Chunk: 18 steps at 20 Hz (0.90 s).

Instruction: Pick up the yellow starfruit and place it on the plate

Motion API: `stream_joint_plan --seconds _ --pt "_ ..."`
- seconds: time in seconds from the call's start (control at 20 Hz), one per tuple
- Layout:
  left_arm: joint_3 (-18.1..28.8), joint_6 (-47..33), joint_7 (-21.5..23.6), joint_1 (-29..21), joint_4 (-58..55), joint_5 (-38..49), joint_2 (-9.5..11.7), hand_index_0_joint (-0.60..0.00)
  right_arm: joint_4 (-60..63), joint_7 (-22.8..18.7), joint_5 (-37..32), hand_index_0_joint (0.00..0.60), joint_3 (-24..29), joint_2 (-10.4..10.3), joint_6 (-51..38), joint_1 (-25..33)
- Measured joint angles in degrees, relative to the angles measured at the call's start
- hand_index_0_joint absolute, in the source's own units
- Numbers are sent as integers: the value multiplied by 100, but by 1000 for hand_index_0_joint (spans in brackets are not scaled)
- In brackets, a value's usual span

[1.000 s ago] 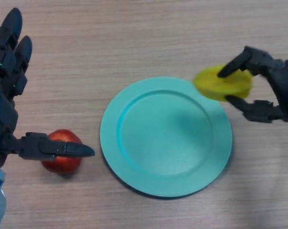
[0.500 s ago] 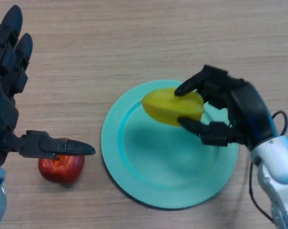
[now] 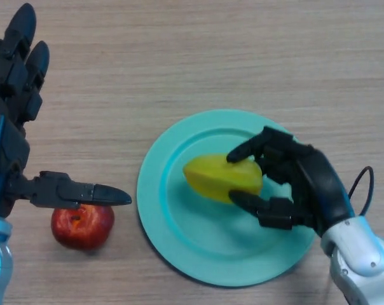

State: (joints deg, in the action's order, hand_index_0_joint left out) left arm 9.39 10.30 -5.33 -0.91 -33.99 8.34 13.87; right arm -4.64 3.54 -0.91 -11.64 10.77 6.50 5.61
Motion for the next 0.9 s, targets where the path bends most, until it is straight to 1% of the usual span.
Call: stream_joint_plan --seconds 0.1,0.15,0.2,0.25,0.3,0.35,0.4,0.6,0.75,0.85,0.9 --pt "-11 0 0 -7 0 -2 0 0 -4 210 224 600 -1 0 104 -82" --pt "-12 0 0 -7 0 -2 0 0 0 372 542 502 -13 0 107 -86" --pt "-11 0 0 -7 0 -2 0 0 0 378 552 403 -31 1 107 -85" --pt "-12 0 0 -7 0 -2 0 0 0 379 562 252 -72 0 107 -77" --pt "-12 0 0 -7 0 -2 0 0 0 392 696 152 -82 0 106 -69" --pt "-11 0 0 -6 0 -2 0 0 -1 393 778 18 -71 0 106 -51" --pt "-11 0 0 -6 0 -2 0 0 -10 393 778 0 -71 0 106 -42" --pt "-10 2 0 22 -94 11 0 0 -439 397 726 0 8 0 266 45" --pt "-9 34 1 28 -98 8 -1 0 -1164 720 688 0 534 -2 625 127" --pt "-14 35 1 32 -99 4 -1 0 -1467 763 449 0 769 37 808 147" --pt "-14 35 1 32 -99 5 -7 0 -1611 812 447 0 840 62 898 152"
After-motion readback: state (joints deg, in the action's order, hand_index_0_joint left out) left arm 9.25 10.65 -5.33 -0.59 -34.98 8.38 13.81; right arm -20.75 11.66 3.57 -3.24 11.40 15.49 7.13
